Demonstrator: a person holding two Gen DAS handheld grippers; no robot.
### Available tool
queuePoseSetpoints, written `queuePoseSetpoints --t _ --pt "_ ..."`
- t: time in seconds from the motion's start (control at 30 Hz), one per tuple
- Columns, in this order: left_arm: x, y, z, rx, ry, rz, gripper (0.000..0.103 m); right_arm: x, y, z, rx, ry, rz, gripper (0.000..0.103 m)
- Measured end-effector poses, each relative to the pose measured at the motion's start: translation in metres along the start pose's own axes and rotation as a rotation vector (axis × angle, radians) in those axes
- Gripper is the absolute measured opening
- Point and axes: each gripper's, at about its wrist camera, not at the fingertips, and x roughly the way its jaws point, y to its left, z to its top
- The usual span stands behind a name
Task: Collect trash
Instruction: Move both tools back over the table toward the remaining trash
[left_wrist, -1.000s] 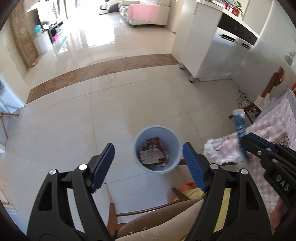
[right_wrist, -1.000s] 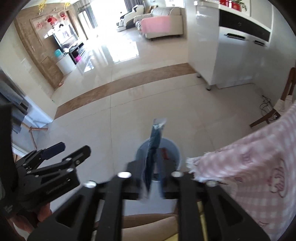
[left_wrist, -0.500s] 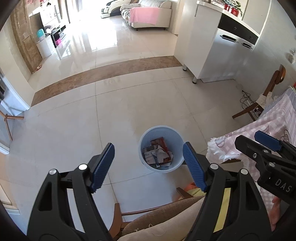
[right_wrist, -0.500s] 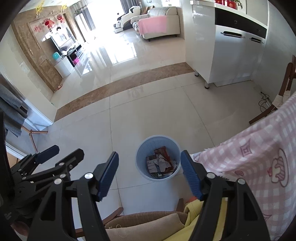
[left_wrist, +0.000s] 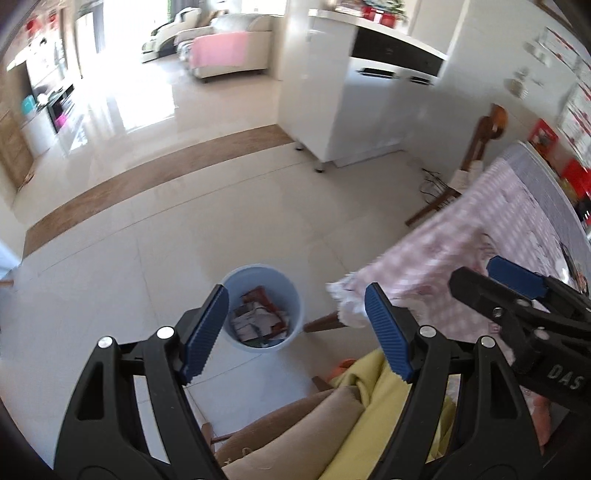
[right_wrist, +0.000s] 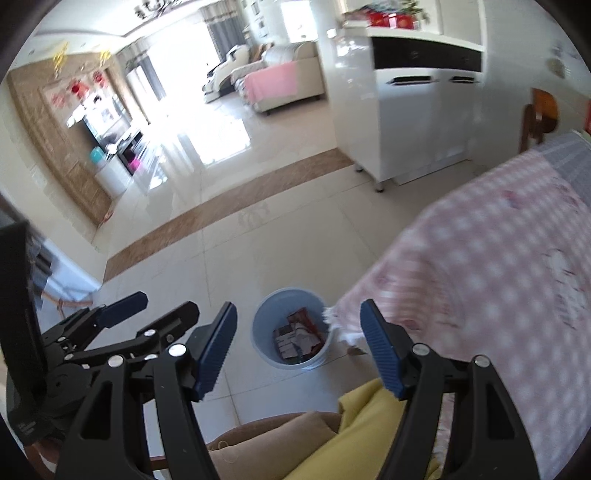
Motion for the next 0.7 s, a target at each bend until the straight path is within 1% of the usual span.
queuePoseSetpoints --t 0.13,0.3,0.37,0.47,0.63,0.7 --pt "-0.002 -0.037 0.003 0.059 -0.003 -0.058 0.075 -0.034 -0.037 -0.010 0.052 -0.054 -0.053 0.068" --pt "-0.004 -0.096 0.004 0.150 -0.008 -0.131 0.075 -0.073 -0.088 -0.025 0.136 -0.106 -0.132 0.068" --pt "-0.004 -0.122 0.003 0.194 -0.009 -0.158 0.075 -0.084 -0.107 -0.032 0.173 -0.118 -0.165 0.068" --pt "-0.004 -0.154 0.001 0.245 -0.009 -0.190 0.076 -0.101 -0.149 -0.045 0.261 -0.123 -0.222 0.069" --pt "-0.004 -0.201 -0.005 0.321 -0.001 -0.238 0.076 -0.116 -0.201 -0.058 0.382 -0.126 -0.280 0.075" --pt "-0.003 -0.219 -0.007 0.350 0.004 -0.254 0.076 -0.120 -0.219 -0.063 0.429 -0.130 -0.302 0.079"
